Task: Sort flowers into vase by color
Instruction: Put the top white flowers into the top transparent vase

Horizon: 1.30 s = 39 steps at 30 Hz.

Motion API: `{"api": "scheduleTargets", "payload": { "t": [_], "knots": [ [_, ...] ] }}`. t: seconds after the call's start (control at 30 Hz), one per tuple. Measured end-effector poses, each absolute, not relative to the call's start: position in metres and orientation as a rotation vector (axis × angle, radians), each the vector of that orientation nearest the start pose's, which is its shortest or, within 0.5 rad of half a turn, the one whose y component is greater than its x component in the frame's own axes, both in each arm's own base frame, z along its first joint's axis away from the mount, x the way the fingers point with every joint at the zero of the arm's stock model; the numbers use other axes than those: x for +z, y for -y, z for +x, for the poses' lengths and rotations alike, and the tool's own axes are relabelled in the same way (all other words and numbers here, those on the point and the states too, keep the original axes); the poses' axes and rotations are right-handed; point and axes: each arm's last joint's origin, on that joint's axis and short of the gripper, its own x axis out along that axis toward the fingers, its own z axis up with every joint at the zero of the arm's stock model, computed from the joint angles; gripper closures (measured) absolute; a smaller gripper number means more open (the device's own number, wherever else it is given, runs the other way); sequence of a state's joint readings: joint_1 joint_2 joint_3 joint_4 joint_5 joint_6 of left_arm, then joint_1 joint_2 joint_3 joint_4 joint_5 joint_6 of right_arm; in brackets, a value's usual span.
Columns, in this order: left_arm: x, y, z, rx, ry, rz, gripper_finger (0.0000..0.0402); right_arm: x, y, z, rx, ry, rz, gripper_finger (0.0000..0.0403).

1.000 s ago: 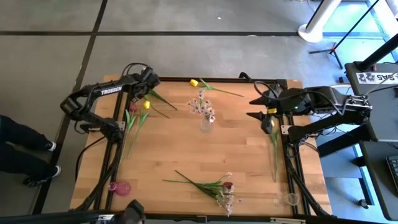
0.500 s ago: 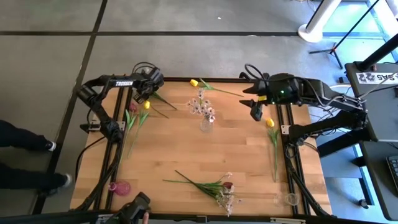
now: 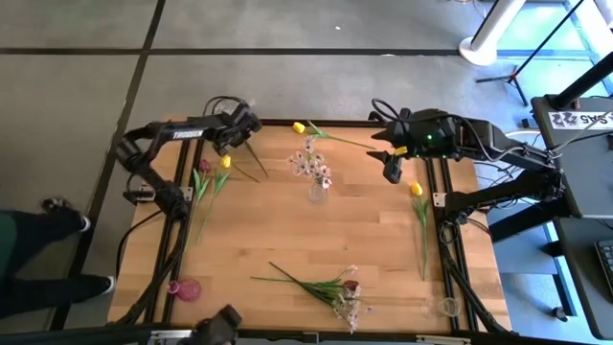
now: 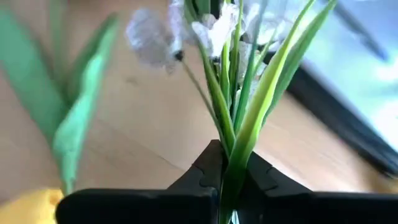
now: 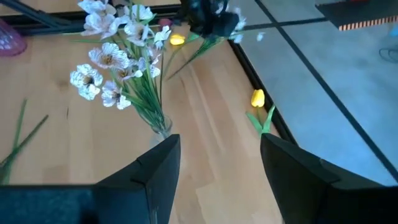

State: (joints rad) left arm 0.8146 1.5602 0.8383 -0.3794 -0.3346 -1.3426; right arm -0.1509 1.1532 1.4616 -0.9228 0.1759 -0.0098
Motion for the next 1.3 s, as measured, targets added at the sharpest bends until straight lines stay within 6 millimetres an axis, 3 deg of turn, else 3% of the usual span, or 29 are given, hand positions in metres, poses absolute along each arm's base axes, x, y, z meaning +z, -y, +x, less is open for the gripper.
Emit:
{"api": "scheduleTargets", "payload": {
  "t": [0.13, 0.33, 0.43, 0.53, 0.63, 0.77, 0.87, 1.1, 1.3],
  "knots": [
    [0.219, -0.171, 0.205, 1.443, -0.180, -1.137, 0.0390, 0.421, 0.036, 0.203, -0.297, -0.620, -0.039, 0.0182],
    [0.298, -0.070, 0.209, 1.043, -0.033, -0.750, 0.0391, 0.423, 0.034, 0.203, -0.212, -0.601, -0.060, 0.0182],
    [0.328, -0.020, 0.205, 0.745, 0.020, -0.605, 0.0391, 0.425, 0.033, 0.205, -0.166, -0.579, -0.083, 0.0182],
    [0.343, 0.016, 0.200, 0.536, 0.053, -0.523, 0.0391, 0.428, 0.032, 0.207, -0.139, -0.537, -0.111, 0.0182],
    [0.343, 0.038, 0.199, 0.463, 0.026, -0.439, 0.0391, 0.432, 0.033, 0.209, -0.137, -0.502, -0.128, 0.0182],
    [0.349, 0.054, 0.201, 0.446, 0.109, -0.488, 0.0391, 0.435, 0.032, 0.206, -0.145, -0.479, -0.132, 0.0182],
    [0.350, 0.072, 0.207, 0.418, 0.151, -0.402, 0.0391, 0.439, 0.032, 0.204, -0.169, -0.437, -0.120, 0.0182],
    [0.307, 0.086, 0.258, 0.337, 0.283, -0.245, 0.0391, 0.446, 0.033, 0.203, -0.184, -0.387, -0.203, 0.0182],
    [0.272, 0.081, 0.297, 0.406, 0.138, 0.108, 0.0391, 0.446, 0.033, 0.203, -0.159, -0.395, -0.321, 0.0182]
  ]
}}
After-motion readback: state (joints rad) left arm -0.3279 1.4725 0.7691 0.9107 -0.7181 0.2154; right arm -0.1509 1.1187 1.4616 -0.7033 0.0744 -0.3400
